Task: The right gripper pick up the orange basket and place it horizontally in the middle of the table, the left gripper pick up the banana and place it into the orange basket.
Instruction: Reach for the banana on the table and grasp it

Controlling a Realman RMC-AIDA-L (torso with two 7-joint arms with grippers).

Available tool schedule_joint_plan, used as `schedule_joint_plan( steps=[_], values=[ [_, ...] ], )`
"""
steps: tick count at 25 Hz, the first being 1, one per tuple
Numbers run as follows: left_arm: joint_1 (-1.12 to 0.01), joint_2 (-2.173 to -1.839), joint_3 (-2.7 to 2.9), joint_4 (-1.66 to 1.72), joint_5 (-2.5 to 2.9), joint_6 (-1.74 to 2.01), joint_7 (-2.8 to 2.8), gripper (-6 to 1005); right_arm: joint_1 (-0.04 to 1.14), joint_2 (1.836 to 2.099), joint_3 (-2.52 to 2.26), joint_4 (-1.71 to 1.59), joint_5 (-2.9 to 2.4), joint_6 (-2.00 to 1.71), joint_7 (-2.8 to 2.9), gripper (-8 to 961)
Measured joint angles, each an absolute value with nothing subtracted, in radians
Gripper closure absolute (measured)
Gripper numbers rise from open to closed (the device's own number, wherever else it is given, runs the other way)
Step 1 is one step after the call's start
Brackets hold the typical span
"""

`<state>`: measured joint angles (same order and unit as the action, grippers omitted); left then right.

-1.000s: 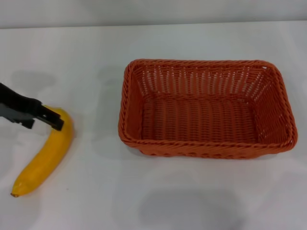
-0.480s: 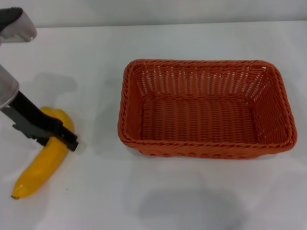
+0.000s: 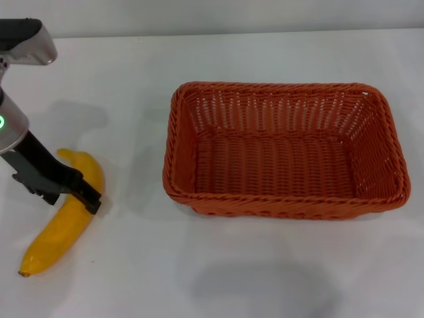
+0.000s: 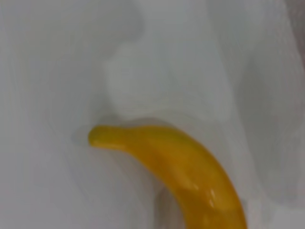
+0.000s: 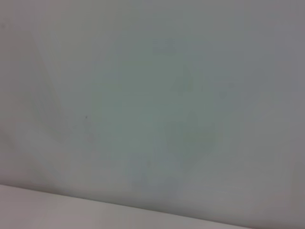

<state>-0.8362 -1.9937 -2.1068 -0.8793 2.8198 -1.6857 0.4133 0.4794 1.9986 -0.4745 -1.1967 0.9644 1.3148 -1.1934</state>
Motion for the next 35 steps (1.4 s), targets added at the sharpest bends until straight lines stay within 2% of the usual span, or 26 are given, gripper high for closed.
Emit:
schedule_joint_plan(
  steps=[8, 24, 26, 31, 35],
  values=[
    [-0.847, -2.011, -2.105, -0.848, 2.829, -1.656, 0.413, 127, 0.482, 1.999, -0.479, -1.192, 0.965, 1.312, -1.193, 153],
    [-0.837, -2.009, -2.083, -0.826, 2.832, -1.638, 0.411, 189, 0.478, 2.0, -0.478, -1.19, 0.971, 1.326, -1.17, 153],
    [-0.828, -2.009, -2.081, -0.86, 2.831, -1.639, 0.407, 366, 0.475, 2.0, -0.479, -1.19, 0.978, 1.328, -1.17, 153],
    [-0.789, -1.994, -2.116, -1.045, 2.83, -1.69, 0.409, 511, 0.468, 2.0, -0.475, -1.19, 0.999, 1.334, -1.17, 153],
    [-0.811, -1.99, -2.143, -1.16, 2.822, -1.748, 0.428, 512, 0.468, 1.999, -0.475, -1.192, 1.006, 1.34, -1.17, 153]
  ],
)
